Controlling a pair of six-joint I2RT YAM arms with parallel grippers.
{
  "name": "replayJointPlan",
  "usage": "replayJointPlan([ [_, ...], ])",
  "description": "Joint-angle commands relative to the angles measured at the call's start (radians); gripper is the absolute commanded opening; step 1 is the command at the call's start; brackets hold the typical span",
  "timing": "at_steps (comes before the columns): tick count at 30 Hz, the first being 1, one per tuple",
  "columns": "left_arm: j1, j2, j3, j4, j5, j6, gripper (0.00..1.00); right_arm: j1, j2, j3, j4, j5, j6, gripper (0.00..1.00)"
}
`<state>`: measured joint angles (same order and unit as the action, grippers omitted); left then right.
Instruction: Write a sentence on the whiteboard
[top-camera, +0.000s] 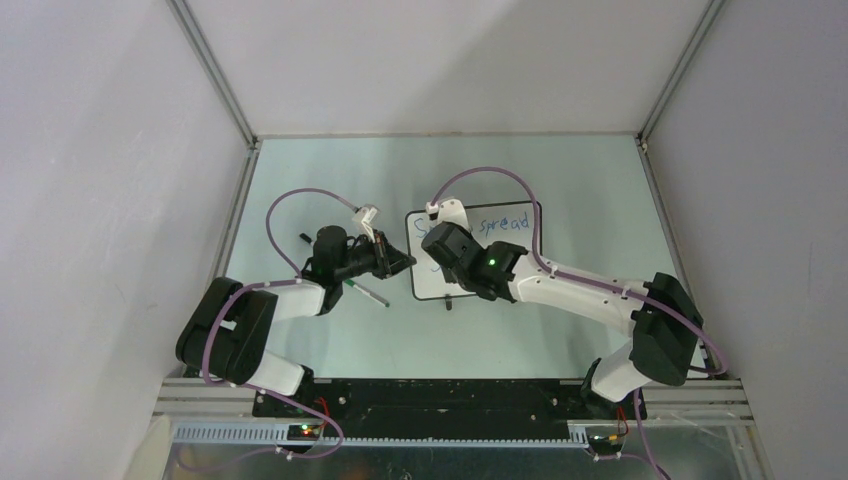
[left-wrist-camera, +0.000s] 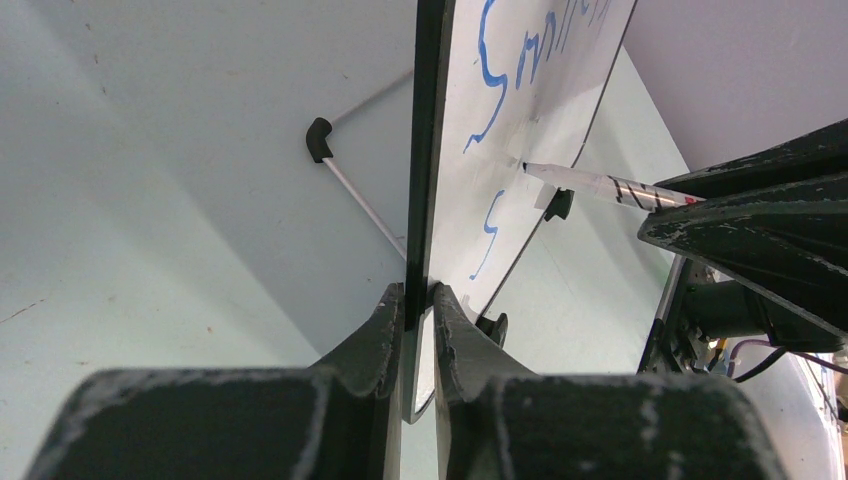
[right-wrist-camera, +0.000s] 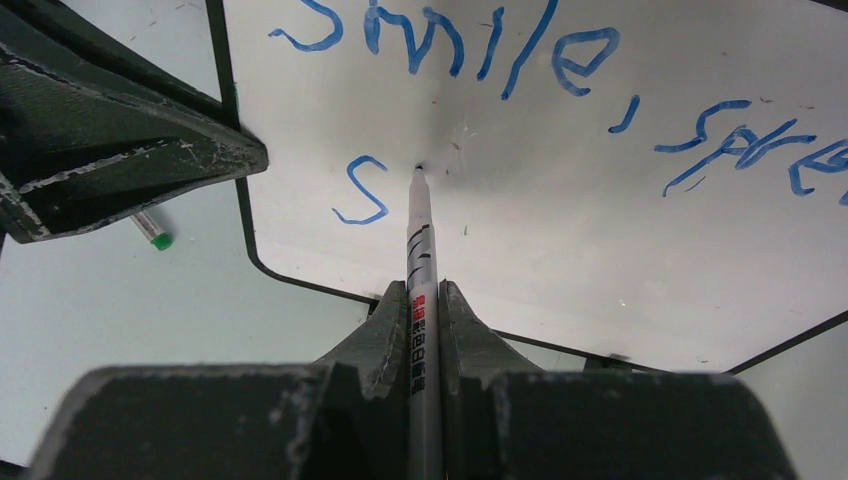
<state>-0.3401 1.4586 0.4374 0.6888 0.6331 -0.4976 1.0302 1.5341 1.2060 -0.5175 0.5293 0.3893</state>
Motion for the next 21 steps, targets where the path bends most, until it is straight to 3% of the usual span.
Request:
replayJointPlan([
  [1, 0.0, -0.019, -0.008, -0.008, -0.02, 0.013, 0.06, -0.008, 0.016, 0.0, 0.023, 0.002, 0.001, 0.0],
  [21, -0.001, -0.019, -0.008, -0.008, -0.022, 0.013, 0.06, -0.007, 0.034, -0.004, -0.005, -0.006, 0.024, 0.0],
])
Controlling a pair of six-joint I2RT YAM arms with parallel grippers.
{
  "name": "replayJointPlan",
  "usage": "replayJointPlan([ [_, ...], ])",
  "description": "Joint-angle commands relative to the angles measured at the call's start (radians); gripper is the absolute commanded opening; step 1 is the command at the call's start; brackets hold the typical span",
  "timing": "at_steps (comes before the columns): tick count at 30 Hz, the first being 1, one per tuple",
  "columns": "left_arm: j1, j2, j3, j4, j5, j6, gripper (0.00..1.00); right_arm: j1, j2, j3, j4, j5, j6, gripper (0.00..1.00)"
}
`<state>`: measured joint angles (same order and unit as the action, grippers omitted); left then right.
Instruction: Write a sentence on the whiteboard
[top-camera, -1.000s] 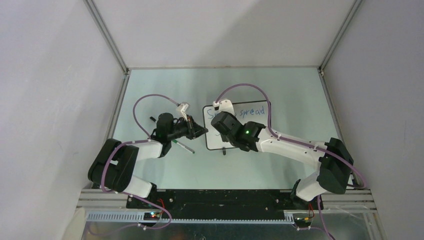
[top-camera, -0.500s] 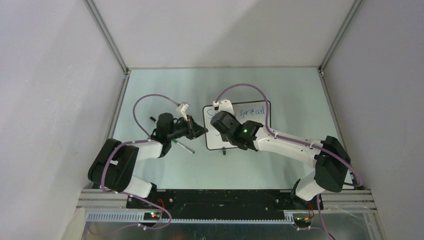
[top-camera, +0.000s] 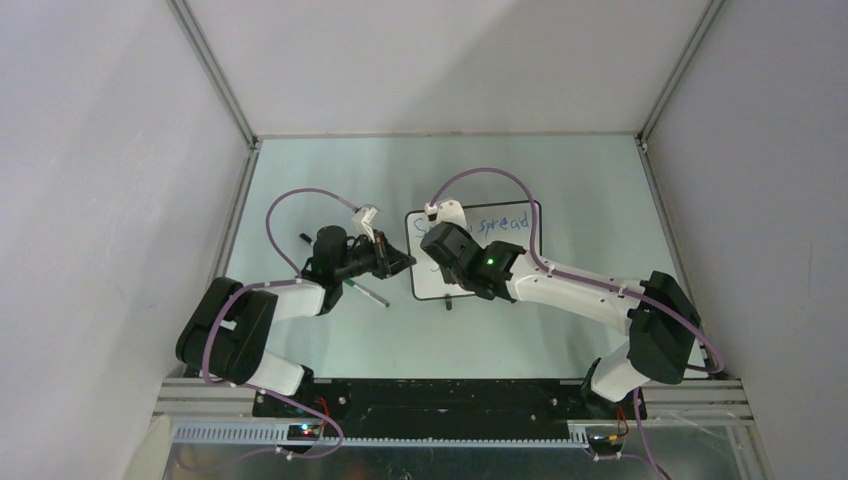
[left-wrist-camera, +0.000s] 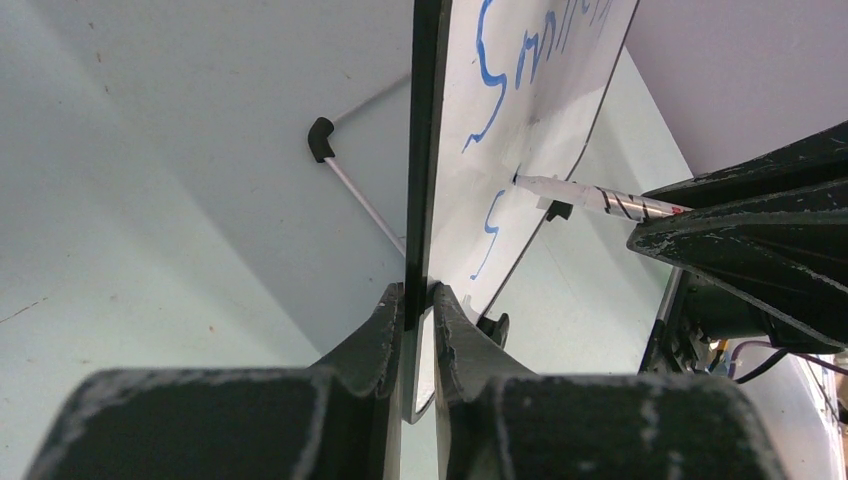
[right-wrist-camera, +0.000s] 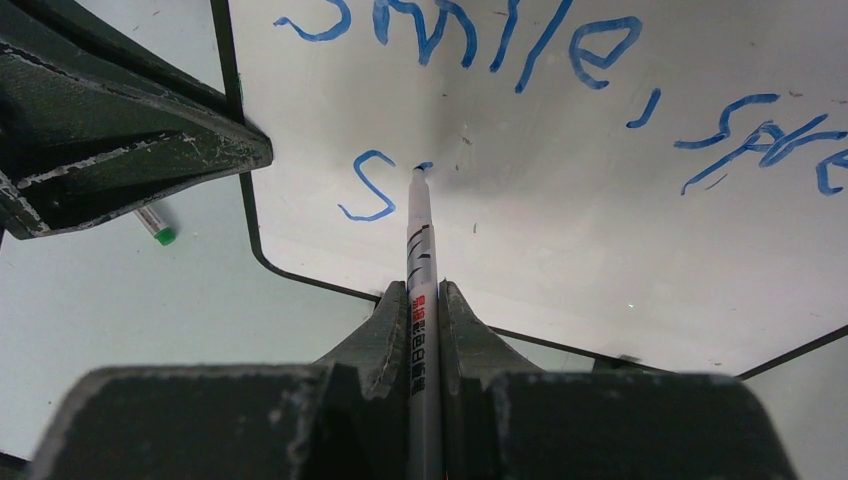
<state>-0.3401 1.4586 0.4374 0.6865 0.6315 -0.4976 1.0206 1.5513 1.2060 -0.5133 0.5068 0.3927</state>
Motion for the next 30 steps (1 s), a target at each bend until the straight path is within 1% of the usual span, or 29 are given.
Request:
replayJointPlan([
  [1, -0.001, -0.018, -0.008, -0.005, -0.021, 0.013, 0.06, 0.004, 0.014, -0.01, -0.008, 0.017, 0.023, 0.0],
  [13, -0.001, -0.017, -0.008, -0.005, -0.02, 0.013, 0.06, 0.019, -0.008, -0.06, -0.014, 0.002, 0.046, 0.0],
  [20, 0.0, -0.019, -0.009, -0.005, -0.02, 0.013, 0.06, 0.021, -0.025, -0.065, -0.035, 0.02, 0.049, 0.0],
  [30, -0.001, -0.023, -0.01, -0.005, -0.02, 0.012, 0.06, -0.015, -0.054, -0.063, -0.042, 0.032, 0.035, 0.0],
])
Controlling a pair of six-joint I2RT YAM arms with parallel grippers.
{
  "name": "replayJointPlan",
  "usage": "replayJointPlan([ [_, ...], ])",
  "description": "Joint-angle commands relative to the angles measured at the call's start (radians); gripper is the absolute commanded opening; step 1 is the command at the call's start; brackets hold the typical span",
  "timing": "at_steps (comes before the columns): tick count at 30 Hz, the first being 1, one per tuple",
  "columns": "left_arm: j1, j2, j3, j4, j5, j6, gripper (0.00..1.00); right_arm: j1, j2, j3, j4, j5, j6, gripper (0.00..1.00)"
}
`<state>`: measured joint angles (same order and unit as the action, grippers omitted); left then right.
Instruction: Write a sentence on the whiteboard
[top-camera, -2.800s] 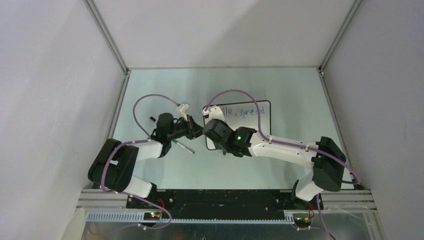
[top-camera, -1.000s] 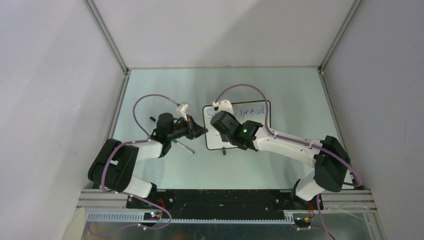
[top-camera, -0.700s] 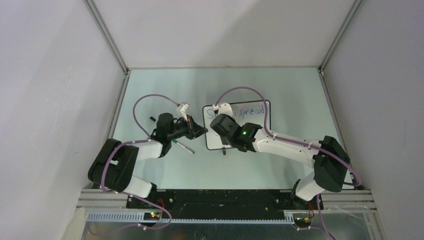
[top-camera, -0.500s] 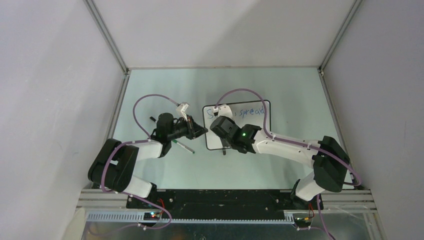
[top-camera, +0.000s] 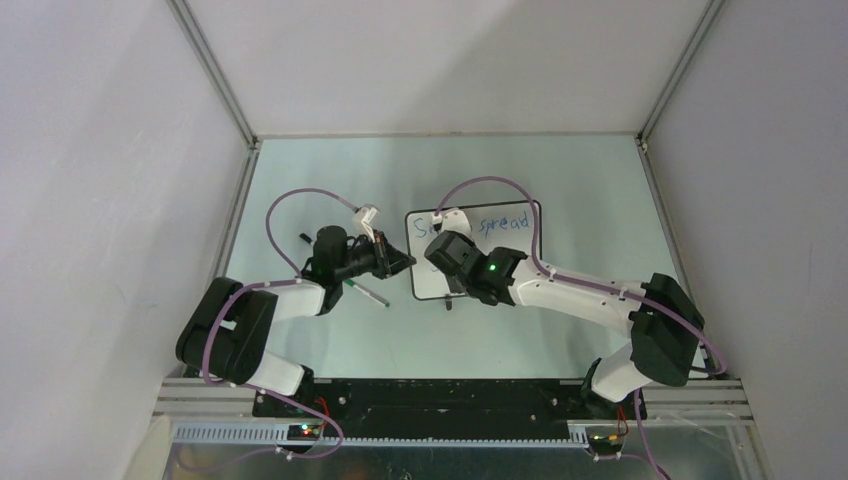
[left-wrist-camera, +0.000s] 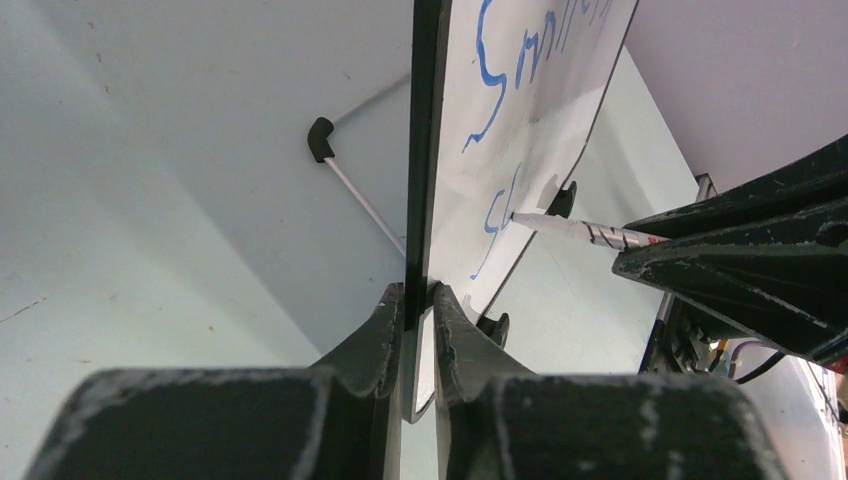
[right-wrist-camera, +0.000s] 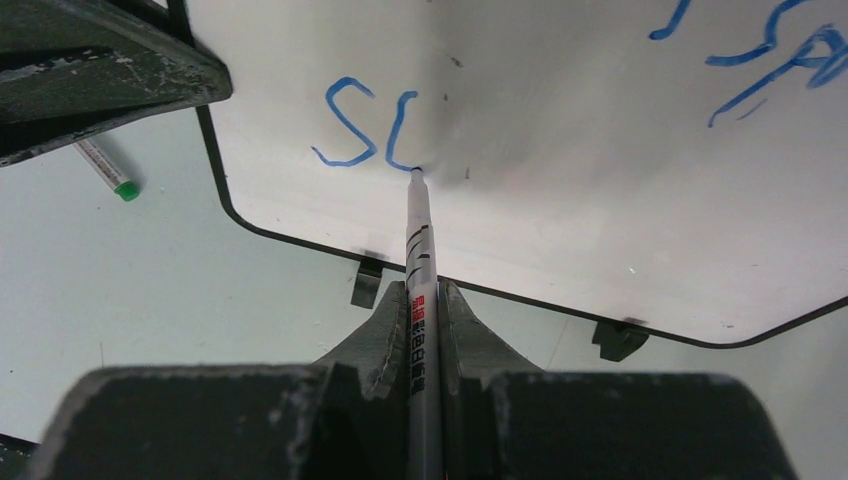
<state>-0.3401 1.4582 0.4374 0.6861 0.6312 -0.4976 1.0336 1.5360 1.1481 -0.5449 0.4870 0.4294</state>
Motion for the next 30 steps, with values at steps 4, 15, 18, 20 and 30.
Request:
replayJointPlan([
  [4, -0.001, -0.023, -0.01, -0.005, -0.02, 0.013, 0.06, -0.046, -0.046, -0.005, 0.009, 0.036, -0.017, 0.0],
  [15, -0.004, -0.022, -0.008, -0.009, -0.022, 0.015, 0.06, -0.097, -0.052, 0.026, 0.046, -0.023, -0.047, 0.0],
  [18, -0.004, -0.022, -0.008, -0.01, -0.022, 0.017, 0.06, -0.101, -0.046, 0.038, 0.047, -0.029, -0.051, 0.0],
  [20, -0.005, -0.022, -0.008, -0.011, -0.024, 0.018, 0.06, -0.103, -0.042, 0.043, 0.049, -0.03, -0.053, 0.0],
  [30, -0.01, -0.022, -0.003, -0.02, -0.028, 0.024, 0.06, -0.11, -0.04, 0.076, 0.042, -0.034, -0.065, 0.0],
])
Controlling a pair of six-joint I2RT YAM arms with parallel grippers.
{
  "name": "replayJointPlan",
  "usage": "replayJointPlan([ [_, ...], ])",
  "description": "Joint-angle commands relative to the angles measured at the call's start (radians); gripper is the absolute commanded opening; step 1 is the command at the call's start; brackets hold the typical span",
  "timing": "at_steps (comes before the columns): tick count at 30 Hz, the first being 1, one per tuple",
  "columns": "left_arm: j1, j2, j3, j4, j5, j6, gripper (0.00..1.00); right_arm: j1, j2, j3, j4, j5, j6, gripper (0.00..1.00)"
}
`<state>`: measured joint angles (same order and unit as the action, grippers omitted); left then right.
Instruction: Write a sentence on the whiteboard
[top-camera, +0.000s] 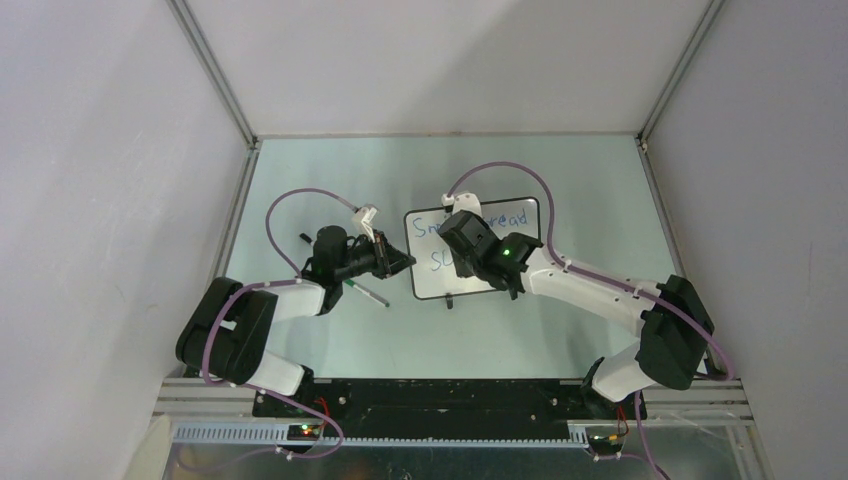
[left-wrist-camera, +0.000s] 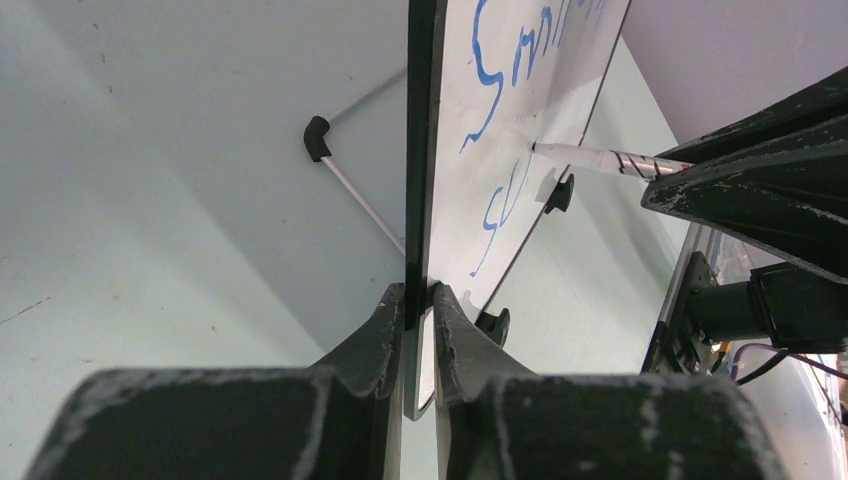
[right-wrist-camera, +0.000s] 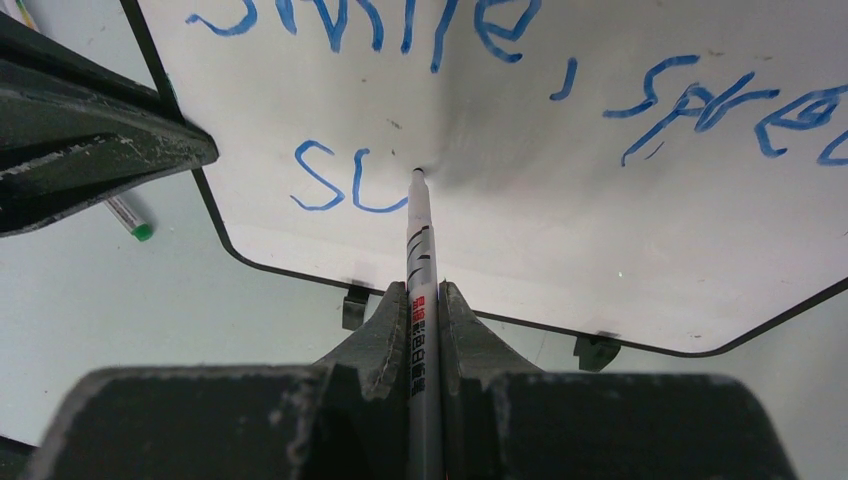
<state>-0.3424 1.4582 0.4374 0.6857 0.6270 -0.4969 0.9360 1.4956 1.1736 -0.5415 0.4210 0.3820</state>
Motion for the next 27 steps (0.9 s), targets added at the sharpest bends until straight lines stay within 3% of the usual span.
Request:
replayJointPlan([
  [1, -0.008, -0.023, -0.003, -0.021, -0.024, 0.024, 0.06, -0.012, 0.001, 0.052, 0.04, 0.031, -0.019, 0.0],
  [27, -0.008, -0.034, -0.004, -0.032, -0.03, 0.032, 0.06, 0.015, -0.002, 0.008, -0.012, 0.042, 0.021, 0.0],
])
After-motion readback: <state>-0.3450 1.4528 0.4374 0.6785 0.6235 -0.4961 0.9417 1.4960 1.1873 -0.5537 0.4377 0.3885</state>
